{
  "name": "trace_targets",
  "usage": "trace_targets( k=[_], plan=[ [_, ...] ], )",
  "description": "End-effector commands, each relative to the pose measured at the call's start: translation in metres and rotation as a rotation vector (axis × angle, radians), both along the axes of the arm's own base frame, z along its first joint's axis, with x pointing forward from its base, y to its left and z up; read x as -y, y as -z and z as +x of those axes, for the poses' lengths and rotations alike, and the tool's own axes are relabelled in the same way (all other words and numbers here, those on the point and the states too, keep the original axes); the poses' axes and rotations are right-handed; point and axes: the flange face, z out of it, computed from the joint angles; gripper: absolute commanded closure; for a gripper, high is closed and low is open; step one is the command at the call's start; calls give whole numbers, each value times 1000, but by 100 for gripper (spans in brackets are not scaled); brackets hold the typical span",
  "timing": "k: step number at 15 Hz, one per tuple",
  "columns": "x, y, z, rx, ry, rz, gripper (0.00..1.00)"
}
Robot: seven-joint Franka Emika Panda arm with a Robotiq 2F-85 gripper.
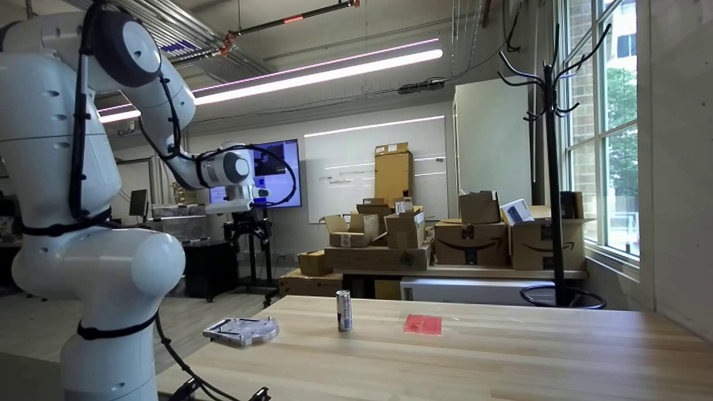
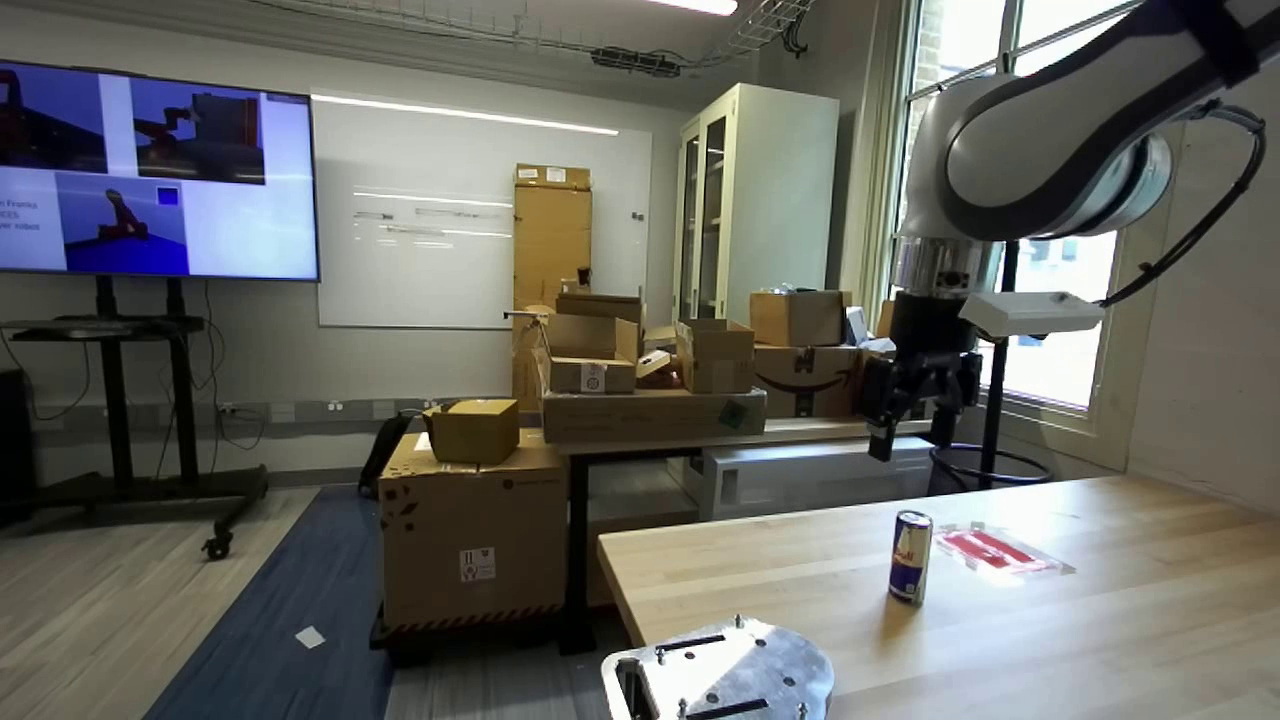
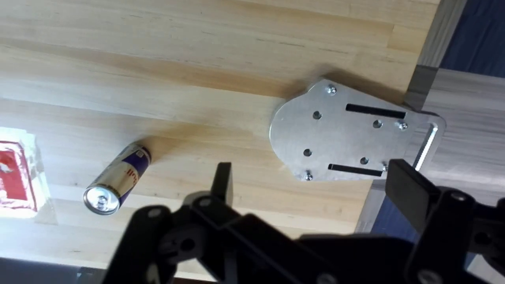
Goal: Put the can on the silver object.
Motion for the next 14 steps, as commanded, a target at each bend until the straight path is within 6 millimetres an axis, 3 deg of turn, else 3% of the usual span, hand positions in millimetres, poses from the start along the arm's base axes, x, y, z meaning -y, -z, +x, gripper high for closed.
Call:
trace_targets(
  k=[1,4,8,14],
  plan=[
    [33,0,45,3,54,-1,0],
    [73,15,75,-20,131,36,0],
    [119,53,107,-52,222,67,0],
    [161,100,142,-51,322,65,0]
  ],
)
